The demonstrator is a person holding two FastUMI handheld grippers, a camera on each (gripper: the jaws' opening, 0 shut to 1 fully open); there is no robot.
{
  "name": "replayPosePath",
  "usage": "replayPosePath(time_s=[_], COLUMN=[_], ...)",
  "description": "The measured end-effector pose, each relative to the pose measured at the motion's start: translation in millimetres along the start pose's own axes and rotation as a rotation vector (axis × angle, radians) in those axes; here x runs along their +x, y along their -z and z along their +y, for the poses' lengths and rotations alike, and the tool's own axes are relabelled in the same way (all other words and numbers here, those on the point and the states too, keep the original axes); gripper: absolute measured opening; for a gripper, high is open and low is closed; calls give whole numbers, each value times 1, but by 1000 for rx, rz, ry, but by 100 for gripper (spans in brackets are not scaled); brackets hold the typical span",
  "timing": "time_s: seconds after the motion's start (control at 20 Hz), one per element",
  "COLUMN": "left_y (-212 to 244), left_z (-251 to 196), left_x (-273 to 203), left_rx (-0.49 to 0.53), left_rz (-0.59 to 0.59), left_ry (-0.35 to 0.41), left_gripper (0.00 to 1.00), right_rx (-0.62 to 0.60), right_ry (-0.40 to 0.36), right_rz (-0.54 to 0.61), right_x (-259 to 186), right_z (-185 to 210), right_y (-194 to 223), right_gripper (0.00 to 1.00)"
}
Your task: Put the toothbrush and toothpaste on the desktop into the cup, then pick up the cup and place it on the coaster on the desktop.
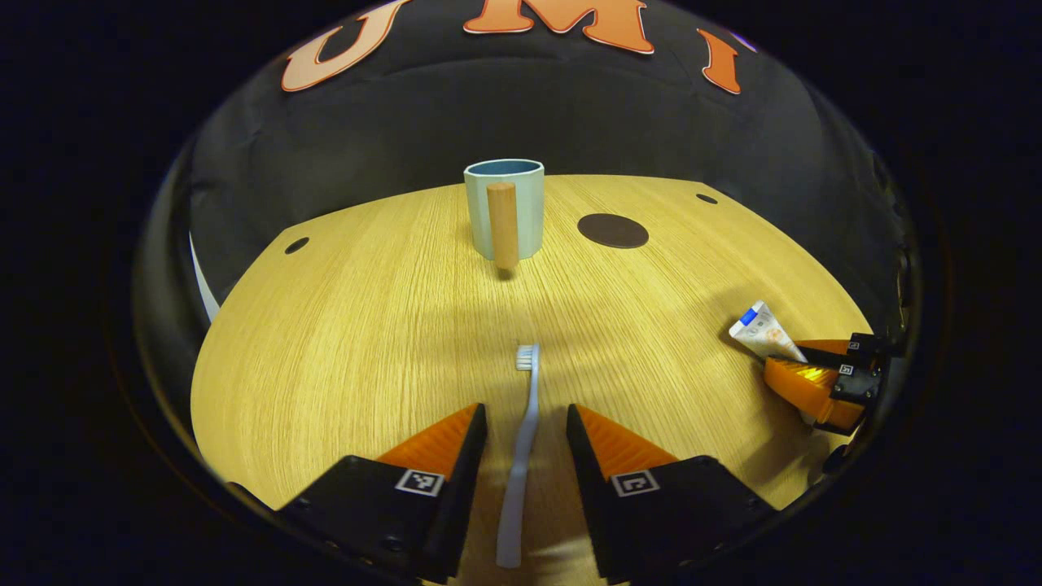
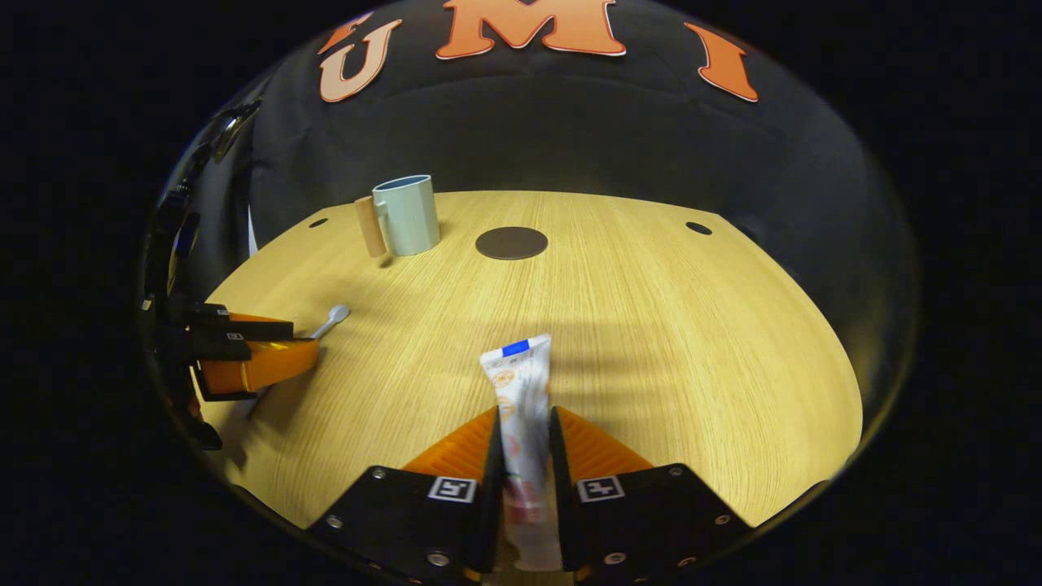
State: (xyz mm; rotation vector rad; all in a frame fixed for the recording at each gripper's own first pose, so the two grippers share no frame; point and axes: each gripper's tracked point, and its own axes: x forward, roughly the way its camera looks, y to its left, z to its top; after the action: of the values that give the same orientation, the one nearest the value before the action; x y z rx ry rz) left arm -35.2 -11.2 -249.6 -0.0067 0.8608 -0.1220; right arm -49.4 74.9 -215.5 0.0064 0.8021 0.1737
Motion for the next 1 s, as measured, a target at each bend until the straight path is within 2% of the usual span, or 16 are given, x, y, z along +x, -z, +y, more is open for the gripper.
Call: replayPosePath(time_s=[0.1,0.15,0.2,0.3,0.4,0.55,0.6,0.65,1.0], left_y=[5,7,9,9,7,1,5,5,-5], left_z=[-1,0,-2,1,1,-1,-2,-2,5], left_x=[4,6,6,9,9,5,6,8,9], left_rx=[2,6,12,8,16,4,4,3,-27], left_rz=[7,13,17,23,22,6,6,0,-86], left_ry=[-1,-6,-8,-22,-32,-30,-22,-17,4], left_gripper=[41,42,34,34,17,17,10,7,5], right_rx=[37,48,58,74,96,107,95,89,104], right_ry=[-13,-17,-22,-40,-59,-82,-88,-93,-95], right_rz=[6,5,4,6,6,-6,-15,-27,-133], right_x=[1,0,2,2,2,1,0,0,-7], right_z=[-1,-2,-2,1,2,4,5,7,6], right_y=[-1,-2,-3,-3,-4,-7,-10,-13,-47], right_gripper=[22,20,18,14,12,10,10,10,10])
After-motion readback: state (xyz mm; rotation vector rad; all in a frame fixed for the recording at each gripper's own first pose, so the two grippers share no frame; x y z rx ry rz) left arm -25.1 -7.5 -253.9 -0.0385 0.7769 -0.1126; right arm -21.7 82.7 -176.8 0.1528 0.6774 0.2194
